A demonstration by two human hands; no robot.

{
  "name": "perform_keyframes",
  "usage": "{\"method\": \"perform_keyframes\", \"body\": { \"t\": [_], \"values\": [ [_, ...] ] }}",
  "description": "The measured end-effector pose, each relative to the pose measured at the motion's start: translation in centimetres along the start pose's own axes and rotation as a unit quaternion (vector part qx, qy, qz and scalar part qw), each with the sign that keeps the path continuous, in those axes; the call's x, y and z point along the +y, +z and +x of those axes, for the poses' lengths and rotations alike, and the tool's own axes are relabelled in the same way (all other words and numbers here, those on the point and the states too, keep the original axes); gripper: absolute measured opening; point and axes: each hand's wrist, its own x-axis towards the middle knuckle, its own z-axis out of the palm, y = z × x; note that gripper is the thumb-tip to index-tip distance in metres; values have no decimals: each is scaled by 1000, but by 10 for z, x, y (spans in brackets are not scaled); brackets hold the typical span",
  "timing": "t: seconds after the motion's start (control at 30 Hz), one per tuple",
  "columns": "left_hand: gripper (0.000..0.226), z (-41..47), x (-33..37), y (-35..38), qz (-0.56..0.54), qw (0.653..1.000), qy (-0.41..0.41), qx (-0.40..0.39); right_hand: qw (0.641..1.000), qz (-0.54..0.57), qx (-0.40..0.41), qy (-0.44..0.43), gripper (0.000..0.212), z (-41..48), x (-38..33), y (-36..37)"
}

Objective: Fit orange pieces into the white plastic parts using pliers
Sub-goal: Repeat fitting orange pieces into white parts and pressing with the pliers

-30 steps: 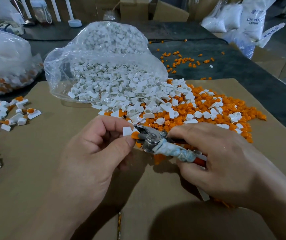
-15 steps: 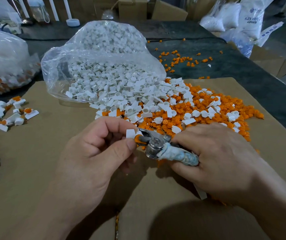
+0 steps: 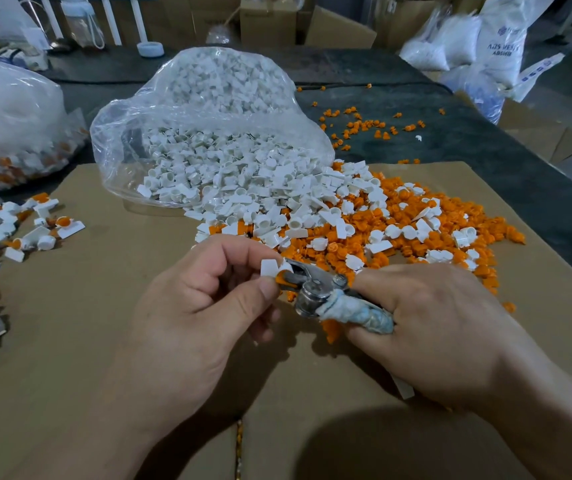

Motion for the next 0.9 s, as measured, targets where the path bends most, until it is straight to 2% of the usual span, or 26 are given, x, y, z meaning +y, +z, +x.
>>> {"method": "perform_keyframes", "body": {
  "t": [0.2,0.33,0.47,0.57,0.63,0.77,0.9],
  "values": [
    [15,0,1,1,32,999,-3,34,1000,4,14,18,52,1,-1,2],
    [12,3,1,-1,42,992,-61,103,999,-22,33,29,55,4,7,5],
    [10,-1,5,4,102,984,-123,78,994,-87,13,61,65,8,10,9],
    [6,-4,5,10,98,982,-140,81,993,-96,-7,64,64,10,9,11],
    [19,-5,5,13,91,981,-148,88,996,-74,23,52,56,9,7,10],
    [12,-8,7,17,124,979,-139,80,992,15,126,-25,34,6,-7,7],
    [38,-12,7,18,81,989,-113,43,990,21,109,-87,30,6,-18,8]
  ]
}}
